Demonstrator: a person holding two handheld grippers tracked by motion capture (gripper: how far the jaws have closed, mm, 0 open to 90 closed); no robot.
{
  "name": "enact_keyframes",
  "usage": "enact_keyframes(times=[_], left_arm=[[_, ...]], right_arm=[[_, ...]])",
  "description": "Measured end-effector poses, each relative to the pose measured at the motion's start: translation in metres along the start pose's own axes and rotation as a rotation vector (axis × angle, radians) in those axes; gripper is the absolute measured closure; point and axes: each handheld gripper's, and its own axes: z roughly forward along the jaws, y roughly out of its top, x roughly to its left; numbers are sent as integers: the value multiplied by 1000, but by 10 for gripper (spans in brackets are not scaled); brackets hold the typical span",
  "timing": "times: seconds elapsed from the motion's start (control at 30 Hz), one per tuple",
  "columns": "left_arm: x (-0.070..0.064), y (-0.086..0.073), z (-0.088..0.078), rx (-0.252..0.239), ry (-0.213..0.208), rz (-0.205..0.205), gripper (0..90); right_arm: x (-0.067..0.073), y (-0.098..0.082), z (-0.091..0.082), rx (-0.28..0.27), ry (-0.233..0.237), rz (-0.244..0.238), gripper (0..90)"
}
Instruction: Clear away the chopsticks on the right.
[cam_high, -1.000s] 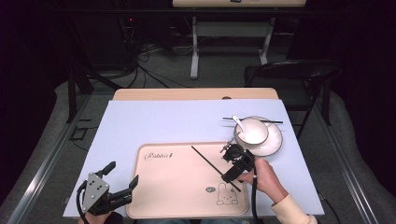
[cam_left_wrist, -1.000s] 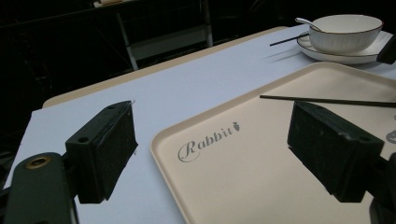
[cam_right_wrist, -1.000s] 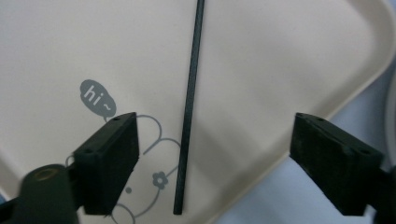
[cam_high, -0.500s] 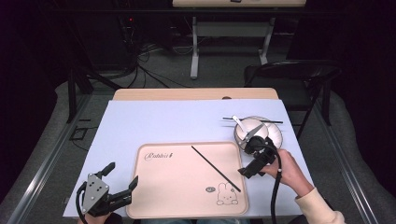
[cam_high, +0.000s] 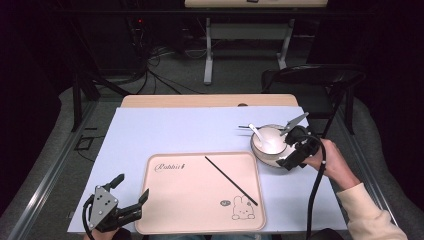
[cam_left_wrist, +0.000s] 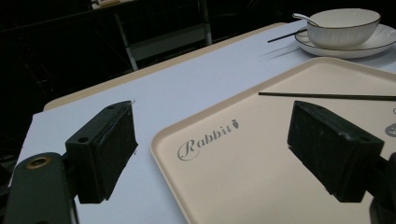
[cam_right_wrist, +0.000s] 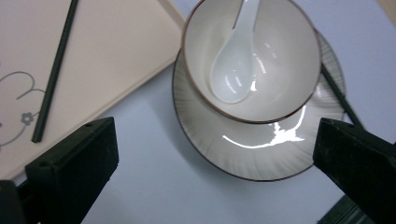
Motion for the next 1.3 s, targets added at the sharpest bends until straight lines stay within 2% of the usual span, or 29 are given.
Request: enact_keyframes(times=[0.1,0.13,0.2,0.23,0.3,0.4,0.43,0.53,0.67,0.7,0.77,0.8,0.9,1.03,1.1,1.17,1.2,1.27,1.3], left_arm=[[0,0,1,-1,0,-1,154],[0,0,1,1,-2,2,154],[-1,0,1,3,-3,6,154],[-1,0,1,3,-3,6,154],[-1,0,1,3,-3,5,154],[-1,0,1,6,-4,7,154],[-1,0,1,6,-4,8,154],[-1,0,0,8,-4,6,154],[0,-1,-2,8,-1,5,154],[0,-1,-2,7,1,4,154],[0,-1,-3,6,-1,3,154],[0,-1,-3,6,-1,3,154],[0,-1,-3,6,-1,4,154],[0,-1,-2,6,-4,6,154],[0,-1,-2,6,-4,5,154],[0,-1,-2,5,-4,4,154],[0,-1,-2,4,-5,3,154],[0,-1,-2,5,-6,5,154],[0,-1,-2,4,-6,6,154]], right_arm=[[-14,2,-5,-3,-15,-12,0],[-24,3,-7,-6,-18,-12,0],[-35,5,-10,-13,-20,-29,0],[-35,5,-10,-13,-20,-29,0],[-45,7,-11,-15,-25,-43,0],[-58,11,-12,-7,-11,-73,0],[-63,13,-12,9,-5,-69,0],[-77,20,-8,26,10,-114,0],[-87,25,-5,36,29,-139,0],[-93,30,-3,40,40,-162,0],[-95,31,-2,45,40,-159,0],[-102,35,1,47,46,-178,0],[-110,40,9,65,42,-211,0],[-116,44,17,66,37,-211,0],[-120,47,21,80,39,-214,0],[-124,49,31,93,27,-250,0],[-125,49,34,108,37,-240,0],[-126,49,38,129,28,-240,0],[-128,49,41,140,25,-255,0]])
